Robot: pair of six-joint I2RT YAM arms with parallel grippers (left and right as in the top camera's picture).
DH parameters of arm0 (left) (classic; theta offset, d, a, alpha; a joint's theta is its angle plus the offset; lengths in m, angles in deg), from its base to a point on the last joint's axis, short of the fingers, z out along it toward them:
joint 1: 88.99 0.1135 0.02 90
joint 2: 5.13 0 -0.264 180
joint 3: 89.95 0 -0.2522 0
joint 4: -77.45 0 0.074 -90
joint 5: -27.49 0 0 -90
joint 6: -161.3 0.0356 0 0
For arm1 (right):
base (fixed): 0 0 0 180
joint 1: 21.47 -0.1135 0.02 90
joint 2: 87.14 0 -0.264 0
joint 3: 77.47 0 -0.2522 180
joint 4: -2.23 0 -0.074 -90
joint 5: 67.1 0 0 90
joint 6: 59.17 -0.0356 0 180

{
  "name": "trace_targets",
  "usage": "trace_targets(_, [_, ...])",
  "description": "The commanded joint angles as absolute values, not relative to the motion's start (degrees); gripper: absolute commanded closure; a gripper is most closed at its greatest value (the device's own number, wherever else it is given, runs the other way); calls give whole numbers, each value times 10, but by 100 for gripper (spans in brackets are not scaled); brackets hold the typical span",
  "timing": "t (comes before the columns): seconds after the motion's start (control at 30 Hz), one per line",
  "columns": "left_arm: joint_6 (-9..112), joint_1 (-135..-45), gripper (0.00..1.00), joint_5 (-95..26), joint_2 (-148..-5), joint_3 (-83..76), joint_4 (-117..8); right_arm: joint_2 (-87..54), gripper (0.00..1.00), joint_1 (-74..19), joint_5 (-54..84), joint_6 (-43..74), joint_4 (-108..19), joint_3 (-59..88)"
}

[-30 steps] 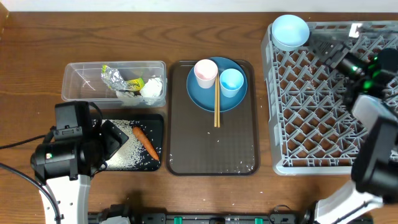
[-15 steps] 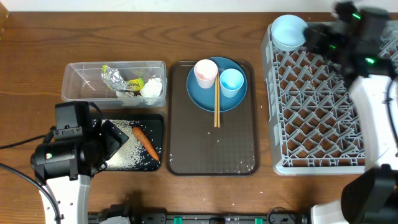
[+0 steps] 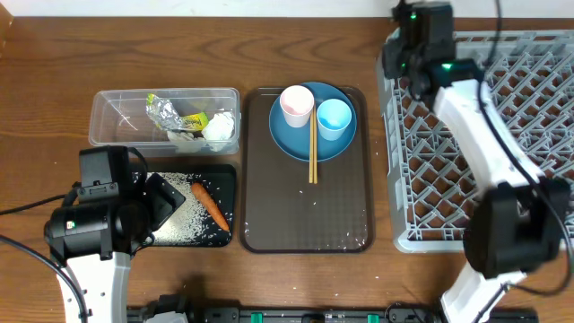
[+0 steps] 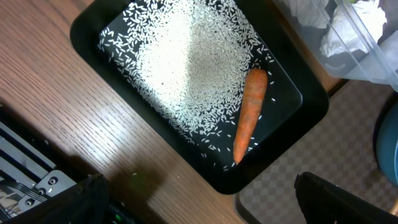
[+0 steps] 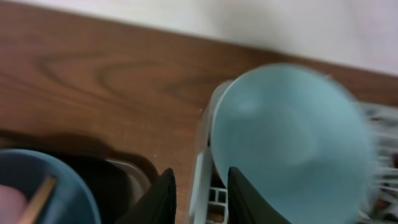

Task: Sort waste into correct bins and load items into the dishwasher rack
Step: 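Lower the bowl upright into the back of the dishwasher rack, then hold the bowl in the rack with the right gripper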

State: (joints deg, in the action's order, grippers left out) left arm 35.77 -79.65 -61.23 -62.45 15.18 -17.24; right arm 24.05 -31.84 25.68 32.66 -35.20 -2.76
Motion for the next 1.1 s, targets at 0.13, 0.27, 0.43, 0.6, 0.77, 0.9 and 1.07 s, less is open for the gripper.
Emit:
trace_targets(0.13, [368, -793, 2, -619, -625, 154, -172, 274, 76, -320, 257, 346, -311, -28])
trace_targets(0.27, [368, -793, 2, -619, -625, 154, -172, 273, 75, -320, 257, 346, -298, -28])
trace_targets(0.43, [368, -793, 2, -619, -625, 154, -172, 273, 75, -320, 257, 346, -300, -28])
trace_targets(0.6, [368, -793, 2, -619, -625, 154, -172, 274, 74, -319, 281, 348, -303, -27])
trace_targets(0.77, [368, -793, 2, -619, -625, 154, -172, 276, 74, -316, 296, 348, -303, -26])
trace_targets(0.9, [368, -793, 2, -619, -625, 154, -172, 285, 74, -314, 296, 348, -302, -26])
trace_targets(1.07, [368, -793, 2, -619, -625, 154, -172, 289, 84, -314, 296, 348, -302, -26])
